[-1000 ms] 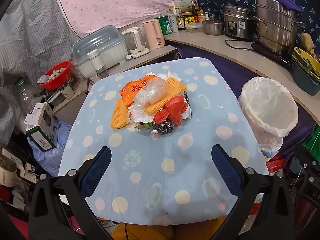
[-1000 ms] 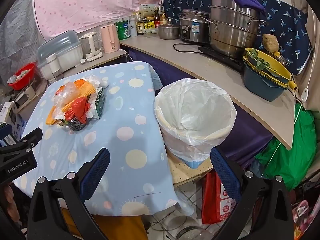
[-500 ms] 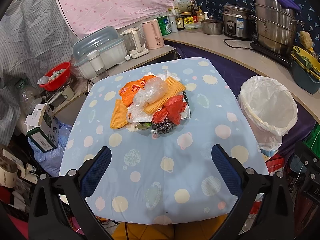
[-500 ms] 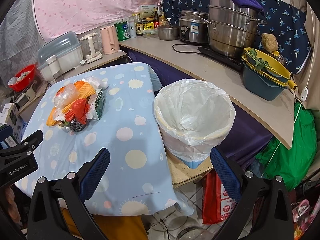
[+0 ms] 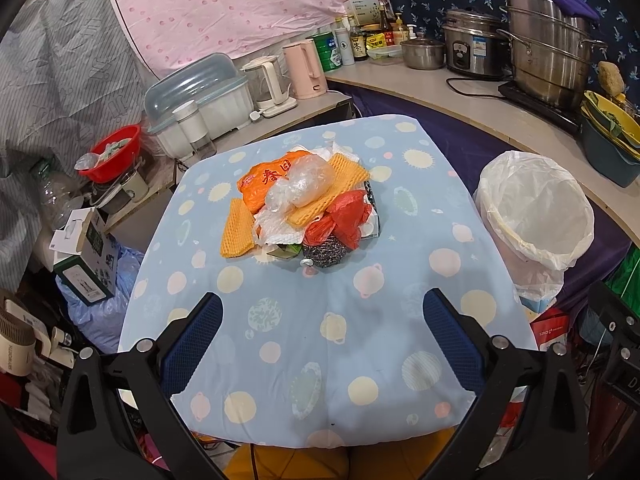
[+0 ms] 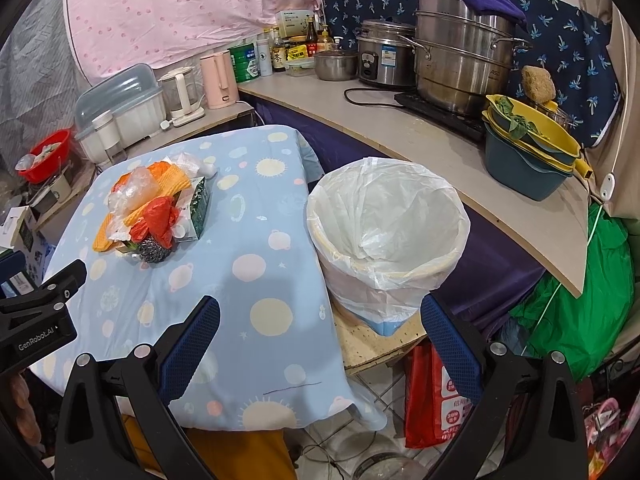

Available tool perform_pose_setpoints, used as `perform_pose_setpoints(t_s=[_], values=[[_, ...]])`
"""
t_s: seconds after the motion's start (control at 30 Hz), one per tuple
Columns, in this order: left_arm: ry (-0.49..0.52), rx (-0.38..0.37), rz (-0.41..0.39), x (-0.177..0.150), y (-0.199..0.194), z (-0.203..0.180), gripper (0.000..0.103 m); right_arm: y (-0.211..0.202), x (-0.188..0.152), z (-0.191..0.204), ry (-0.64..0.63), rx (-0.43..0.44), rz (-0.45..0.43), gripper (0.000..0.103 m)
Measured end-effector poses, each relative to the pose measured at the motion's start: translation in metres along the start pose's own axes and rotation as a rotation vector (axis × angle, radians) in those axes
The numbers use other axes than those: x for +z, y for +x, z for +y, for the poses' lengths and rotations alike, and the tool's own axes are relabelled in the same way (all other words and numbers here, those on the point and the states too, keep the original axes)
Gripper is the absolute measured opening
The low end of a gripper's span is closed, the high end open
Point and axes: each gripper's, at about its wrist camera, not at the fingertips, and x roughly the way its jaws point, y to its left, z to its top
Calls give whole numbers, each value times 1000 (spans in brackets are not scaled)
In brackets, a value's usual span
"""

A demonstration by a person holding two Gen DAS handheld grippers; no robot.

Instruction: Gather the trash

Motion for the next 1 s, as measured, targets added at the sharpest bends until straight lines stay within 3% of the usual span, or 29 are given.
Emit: perform_pose_setpoints(t_s=[1.0], values=[[3,-2,1,0,0,-2,96,0,-1,0,1,0,-1,96]])
